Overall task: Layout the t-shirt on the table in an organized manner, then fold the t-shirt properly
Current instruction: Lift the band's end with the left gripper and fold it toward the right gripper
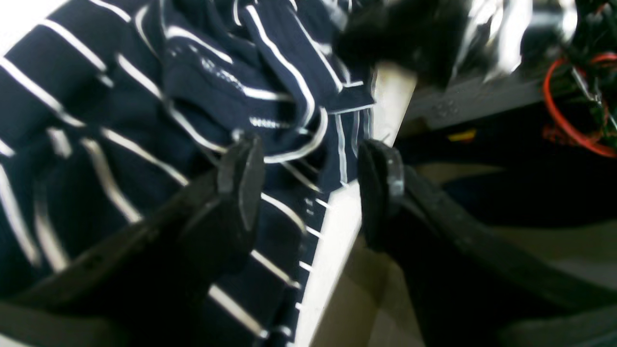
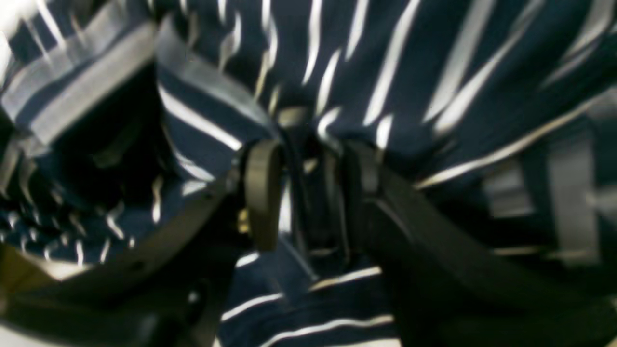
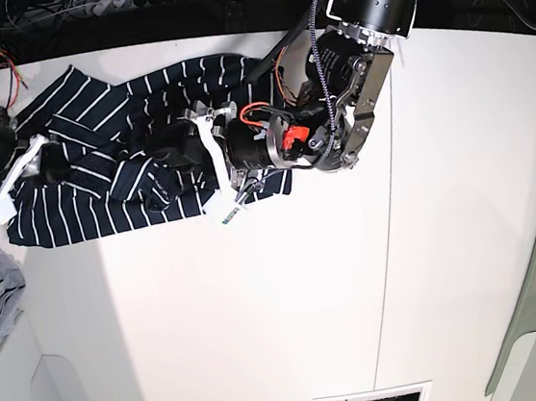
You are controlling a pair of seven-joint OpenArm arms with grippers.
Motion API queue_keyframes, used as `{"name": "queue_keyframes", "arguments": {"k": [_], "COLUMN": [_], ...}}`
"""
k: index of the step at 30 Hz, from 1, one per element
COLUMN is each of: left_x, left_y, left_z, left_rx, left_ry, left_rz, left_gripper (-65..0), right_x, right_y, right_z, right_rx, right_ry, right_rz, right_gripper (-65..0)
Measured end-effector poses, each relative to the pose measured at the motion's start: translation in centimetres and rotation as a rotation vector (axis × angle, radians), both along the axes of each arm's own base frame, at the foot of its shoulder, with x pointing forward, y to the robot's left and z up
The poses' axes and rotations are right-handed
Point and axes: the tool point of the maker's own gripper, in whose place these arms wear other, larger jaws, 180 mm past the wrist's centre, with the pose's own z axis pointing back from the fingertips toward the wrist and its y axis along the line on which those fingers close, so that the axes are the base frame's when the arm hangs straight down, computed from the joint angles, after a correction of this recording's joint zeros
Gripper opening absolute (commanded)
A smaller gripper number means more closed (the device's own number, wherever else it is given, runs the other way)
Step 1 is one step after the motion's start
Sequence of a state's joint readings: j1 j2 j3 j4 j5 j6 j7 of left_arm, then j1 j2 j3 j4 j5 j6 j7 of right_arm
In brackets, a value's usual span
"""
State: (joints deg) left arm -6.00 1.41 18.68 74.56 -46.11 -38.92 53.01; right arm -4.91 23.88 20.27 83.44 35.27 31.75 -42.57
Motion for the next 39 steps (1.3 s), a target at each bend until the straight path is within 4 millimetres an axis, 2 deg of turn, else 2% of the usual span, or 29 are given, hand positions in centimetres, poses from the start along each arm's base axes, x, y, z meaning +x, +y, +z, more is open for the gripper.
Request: {"name": "queue_keyframes", "arguments": {"k": [3, 6, 9, 13, 18, 21, 25, 27, 30, 37, 38, 39], "left_x": [-0.3, 0.0, 0.2, 0.3, 0.4, 1.5, 3.2, 3.7, 3.2, 0.3, -0.2, -0.8], "left_y": [0.2, 1.0, 2.3, 2.9, 4.9, 7.4, 10.3, 11.4, 13.1, 18.2, 18.9, 19.3], "left_z": [0.1, 0.5, 0.2, 0.1, -0.3, -0.2, 0.7, 0.7, -0.2, -3.6, -4.1, -4.6], "left_rx": [0.007, 0.003, 0.029, 0.042, 0.062, 0.078, 0.075, 0.081, 0.122, 0.248, 0.269, 0.278], "left_ry": [0.006, -0.007, -0.015, -0.023, -0.018, -0.026, -0.042, -0.037, -0.012, 0.042, 0.043, 0.050], "left_rz": [-0.018, -0.015, -0.012, -0.011, -0.002, 0.046, 0.127, 0.157, 0.168, 0.210, 0.218, 0.225], "left_gripper": [-31.9, -31.9, -31.9, -31.9, -31.9, -31.9, -31.9, -31.9, -31.9, -31.9, -31.9, -31.9], "right_x": [1.3, 2.0, 2.9, 4.1, 5.2, 4.7, 3.6, 3.3, 3.4, 3.8, 3.8, 3.9], "right_y": [-2.5, -5.0, -7.5, -11.0, -13.1, -12.8, -10.8, -9.6, -8.3, -5.6, -5.2, -4.8], "right_z": [2.5, 3.3, 3.1, 2.2, 1.2, -0.5, -3.4, -4.2, -4.5, -4.2, -4.3, -4.3], "right_rx": [-0.035, -0.078, -0.114, -0.119, -0.065, -0.040, -0.038, -0.030, -0.014, 0.016, 0.022, 0.029], "right_ry": [-0.070, -0.089, -0.096, -0.069, -0.043, 0.010, 0.094, 0.118, 0.124, 0.143, 0.144, 0.141], "right_rz": [-0.043, -0.092, -0.150, -0.236, -0.294, -0.295, -0.238, -0.205, -0.163, -0.102, -0.097, -0.095], "right_gripper": [-33.4, -25.3, -24.4, -24.4, -24.4, -24.4, -24.4, -24.4, -24.5, -24.8, -25.5, -29.1]}}
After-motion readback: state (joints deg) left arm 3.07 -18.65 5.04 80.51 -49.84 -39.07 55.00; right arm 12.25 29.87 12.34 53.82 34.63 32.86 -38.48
